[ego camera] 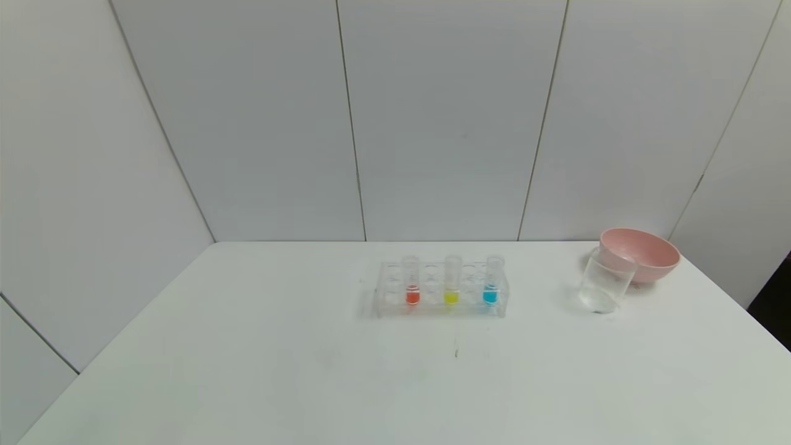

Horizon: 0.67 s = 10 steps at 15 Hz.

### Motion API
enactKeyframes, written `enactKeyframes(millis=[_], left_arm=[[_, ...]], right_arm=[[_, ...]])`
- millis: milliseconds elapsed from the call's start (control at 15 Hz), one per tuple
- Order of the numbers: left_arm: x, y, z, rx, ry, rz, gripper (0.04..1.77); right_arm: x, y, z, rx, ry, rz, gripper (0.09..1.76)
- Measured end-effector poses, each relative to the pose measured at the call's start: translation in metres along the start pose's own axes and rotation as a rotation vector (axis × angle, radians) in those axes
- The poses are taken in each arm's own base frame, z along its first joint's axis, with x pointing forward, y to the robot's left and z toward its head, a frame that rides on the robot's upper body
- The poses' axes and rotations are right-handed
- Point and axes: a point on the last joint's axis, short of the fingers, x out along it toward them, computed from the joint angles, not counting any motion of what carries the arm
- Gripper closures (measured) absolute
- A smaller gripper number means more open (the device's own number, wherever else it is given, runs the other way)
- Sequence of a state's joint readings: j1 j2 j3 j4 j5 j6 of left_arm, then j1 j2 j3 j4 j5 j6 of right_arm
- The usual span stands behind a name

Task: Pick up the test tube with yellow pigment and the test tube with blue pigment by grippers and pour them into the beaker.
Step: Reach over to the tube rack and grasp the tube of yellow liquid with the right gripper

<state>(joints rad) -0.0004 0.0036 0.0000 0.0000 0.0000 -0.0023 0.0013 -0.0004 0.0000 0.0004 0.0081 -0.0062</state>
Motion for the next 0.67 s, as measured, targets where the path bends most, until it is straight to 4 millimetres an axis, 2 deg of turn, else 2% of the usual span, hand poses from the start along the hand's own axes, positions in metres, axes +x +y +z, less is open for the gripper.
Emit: enactKeyframes(millis=[667], left_arm=[[0.0000,0.0000,0.0000,0.000,0.000,0.000,0.05]], right_arm=[[0.0000,0.0000,0.0000,0.000,0.000,0.000,0.14]])
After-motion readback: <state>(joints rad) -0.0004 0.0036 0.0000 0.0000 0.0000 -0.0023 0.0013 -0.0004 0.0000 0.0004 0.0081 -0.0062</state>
